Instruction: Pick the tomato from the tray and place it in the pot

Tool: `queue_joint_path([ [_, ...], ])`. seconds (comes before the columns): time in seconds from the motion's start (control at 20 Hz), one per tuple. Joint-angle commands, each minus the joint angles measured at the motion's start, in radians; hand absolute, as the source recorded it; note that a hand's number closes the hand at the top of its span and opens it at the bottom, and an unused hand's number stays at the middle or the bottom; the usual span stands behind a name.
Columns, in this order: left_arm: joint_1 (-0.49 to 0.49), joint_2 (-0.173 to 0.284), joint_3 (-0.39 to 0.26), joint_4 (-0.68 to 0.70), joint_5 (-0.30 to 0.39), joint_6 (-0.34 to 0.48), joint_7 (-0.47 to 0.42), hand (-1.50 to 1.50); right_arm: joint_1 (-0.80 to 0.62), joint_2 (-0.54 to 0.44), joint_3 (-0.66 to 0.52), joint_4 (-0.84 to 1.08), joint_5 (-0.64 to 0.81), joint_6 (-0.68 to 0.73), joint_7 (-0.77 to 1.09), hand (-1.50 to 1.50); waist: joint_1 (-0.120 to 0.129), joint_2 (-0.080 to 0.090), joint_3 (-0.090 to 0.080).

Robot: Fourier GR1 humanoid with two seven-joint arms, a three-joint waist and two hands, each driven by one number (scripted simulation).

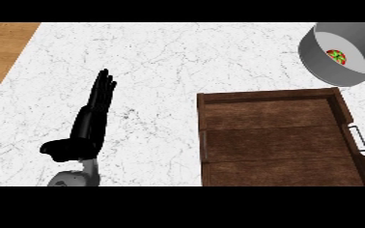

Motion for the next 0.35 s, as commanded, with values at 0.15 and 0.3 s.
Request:
queue_joint_path([
  [0.15,-0.002,0.01,0.01,-0.019,0.015,-0.011,0.013,0.0,0.028,-0.039,-0.065,0.014,-0.064,0.051,-0.005,-1.5,0.005,0.003,0.003],
  [0.3,0.003,-0.005,-0.007,-0.002,0.002,-0.004,0.005,0.0,0.032,-0.046,-0.083,0.008,-0.083,0.044,0.001,-1.5,0.001,0.006,0.003],
])
